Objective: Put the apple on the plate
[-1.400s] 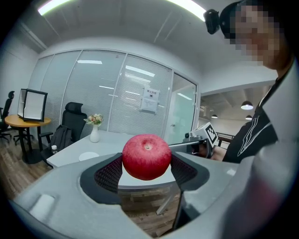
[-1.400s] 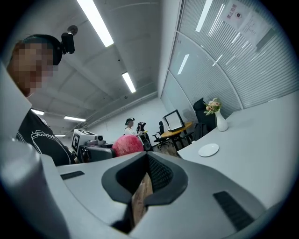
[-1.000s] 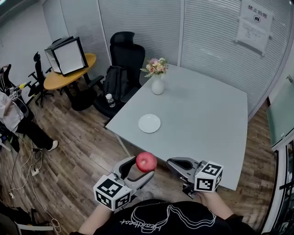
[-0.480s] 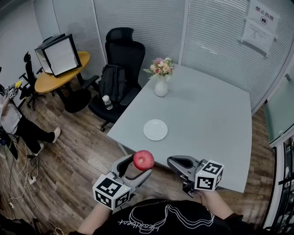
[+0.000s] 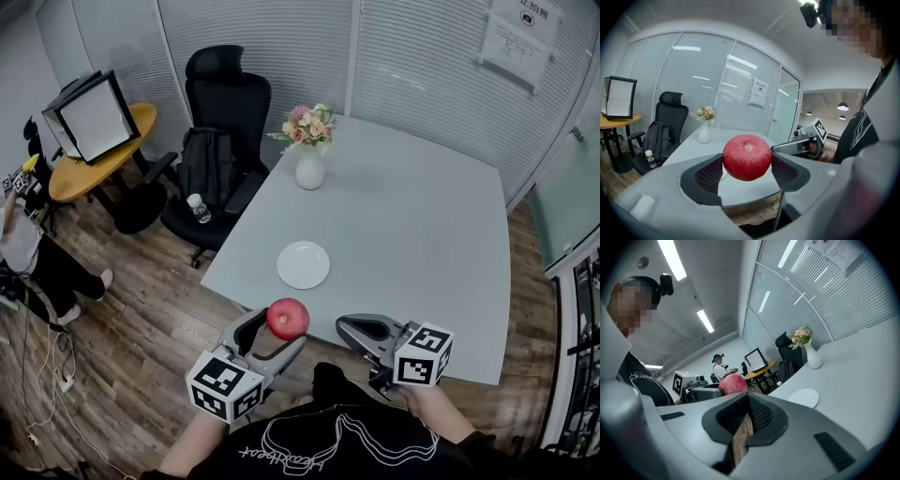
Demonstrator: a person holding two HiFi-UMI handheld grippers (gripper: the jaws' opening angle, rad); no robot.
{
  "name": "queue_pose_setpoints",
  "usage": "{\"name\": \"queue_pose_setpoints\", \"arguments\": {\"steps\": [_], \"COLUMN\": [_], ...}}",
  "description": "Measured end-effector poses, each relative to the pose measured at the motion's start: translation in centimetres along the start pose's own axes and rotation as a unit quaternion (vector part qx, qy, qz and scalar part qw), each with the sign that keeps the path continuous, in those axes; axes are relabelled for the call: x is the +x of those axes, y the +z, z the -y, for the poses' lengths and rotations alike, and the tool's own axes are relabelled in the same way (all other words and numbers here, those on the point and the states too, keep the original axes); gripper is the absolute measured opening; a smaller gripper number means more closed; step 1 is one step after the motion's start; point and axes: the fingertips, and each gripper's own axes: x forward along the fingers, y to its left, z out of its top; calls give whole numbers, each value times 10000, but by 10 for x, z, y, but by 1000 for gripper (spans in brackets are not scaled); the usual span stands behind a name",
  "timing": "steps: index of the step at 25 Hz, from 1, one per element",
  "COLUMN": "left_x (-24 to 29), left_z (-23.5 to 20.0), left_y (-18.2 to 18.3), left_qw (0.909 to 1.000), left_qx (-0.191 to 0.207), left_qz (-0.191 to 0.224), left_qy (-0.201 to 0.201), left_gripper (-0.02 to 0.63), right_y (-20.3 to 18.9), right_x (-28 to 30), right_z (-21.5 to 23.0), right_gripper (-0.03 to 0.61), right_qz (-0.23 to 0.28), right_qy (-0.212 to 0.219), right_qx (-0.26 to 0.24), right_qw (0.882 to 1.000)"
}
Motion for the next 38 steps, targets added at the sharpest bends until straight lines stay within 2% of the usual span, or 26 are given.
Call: {"name": "queue_pose_setpoints", "arguments": {"steps": [13,18,23,38], "left_x": [75,102,130,192], "left_z": [-53,-70,-96,-141], "left_y": [15,14,-1,-46], "left_qw": [9995,9994,9971,9921], "left_qx": [-179,-67,296,457], "left_qz": [-234,-315,-567,-1018], "left_qy": [63,153,404,575], "left_gripper": [333,333,333,333], "right_y": [28,33,34,28], "right_x": [25,33,41,48], "right_z": [76,99,121,170], "right_gripper": [8,8,8,8], "right_qz": [-192,-270,-374,-663], "right_qy": [-84,-88,-85,-188], "right_qx": [276,359,464,742], "right_qw": [9994,9990,9982,9949]}}
